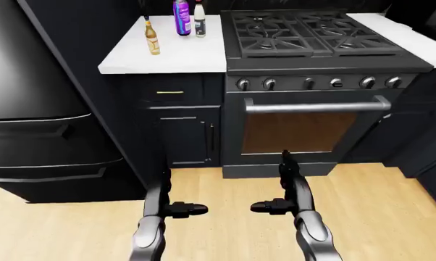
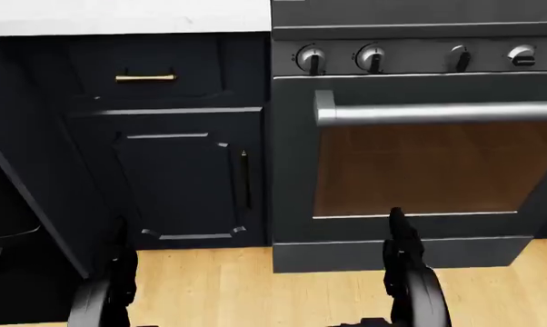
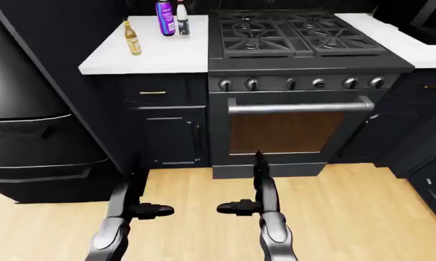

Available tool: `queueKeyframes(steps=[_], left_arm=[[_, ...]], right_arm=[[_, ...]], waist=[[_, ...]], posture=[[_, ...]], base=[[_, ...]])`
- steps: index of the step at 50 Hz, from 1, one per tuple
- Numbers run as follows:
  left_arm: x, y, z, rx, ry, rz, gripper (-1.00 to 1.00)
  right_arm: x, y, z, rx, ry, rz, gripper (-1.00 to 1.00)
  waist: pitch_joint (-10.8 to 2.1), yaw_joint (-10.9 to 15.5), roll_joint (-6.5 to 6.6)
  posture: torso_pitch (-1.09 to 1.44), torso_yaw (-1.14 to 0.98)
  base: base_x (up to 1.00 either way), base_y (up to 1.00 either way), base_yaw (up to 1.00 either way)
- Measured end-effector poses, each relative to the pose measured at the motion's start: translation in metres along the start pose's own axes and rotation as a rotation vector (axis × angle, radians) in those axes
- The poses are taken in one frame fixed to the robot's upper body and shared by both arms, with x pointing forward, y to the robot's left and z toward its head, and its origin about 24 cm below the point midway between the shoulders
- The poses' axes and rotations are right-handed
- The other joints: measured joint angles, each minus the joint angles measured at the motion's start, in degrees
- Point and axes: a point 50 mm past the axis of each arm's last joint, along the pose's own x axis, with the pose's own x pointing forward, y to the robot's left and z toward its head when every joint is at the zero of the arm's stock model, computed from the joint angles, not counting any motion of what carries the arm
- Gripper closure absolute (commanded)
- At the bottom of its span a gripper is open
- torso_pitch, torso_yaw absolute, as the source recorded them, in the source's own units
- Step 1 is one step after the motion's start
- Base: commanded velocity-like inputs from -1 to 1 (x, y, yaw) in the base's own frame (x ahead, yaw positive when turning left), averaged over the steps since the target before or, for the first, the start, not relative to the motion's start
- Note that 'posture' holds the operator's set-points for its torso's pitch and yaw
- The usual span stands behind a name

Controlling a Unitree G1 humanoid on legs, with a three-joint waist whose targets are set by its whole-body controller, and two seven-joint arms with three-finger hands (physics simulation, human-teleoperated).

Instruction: Move the drinks to the dining counter.

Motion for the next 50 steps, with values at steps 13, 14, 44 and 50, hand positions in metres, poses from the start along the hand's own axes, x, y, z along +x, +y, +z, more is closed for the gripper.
queueKeyframes(steps=[13, 14, 44, 50], left_arm=[[0.003, 0.003, 0.015, -0.015, -0.063, 0.005, -1.00], [0.003, 0.004, 0.017, -0.015, -0.073, 0.009, -1.00], [0.002, 0.013, 0.116, 0.002, -0.212, 0.009, -1.00], [0.000, 0.006, 0.125, -0.003, -0.226, -0.030, -1.00]], right_arm=[[0.002, 0.000, 0.011, -0.012, -0.062, -0.001, -1.00], [0.002, 0.000, 0.012, -0.013, -0.064, -0.002, -1.00], [0.000, -0.001, 0.118, 0.049, -0.239, 0.055, -1.00], [-0.001, -0.011, 0.114, 0.048, -0.224, 0.016, -1.00]], waist=[[-3.10, 0.41, -0.29], [-3.25, 0.39, -0.25], [-2.17, 3.85, -1.20], [-2.23, 3.19, 0.51]], posture=[[0.00, 0.00], [0.00, 0.00], [0.00, 0.00], [0.00, 0.00]], base=[[0.00, 0.00, 0.00], [0.00, 0.00, 0.00], [0.00, 0.00, 0.43], [0.00, 0.00, 1.00]])
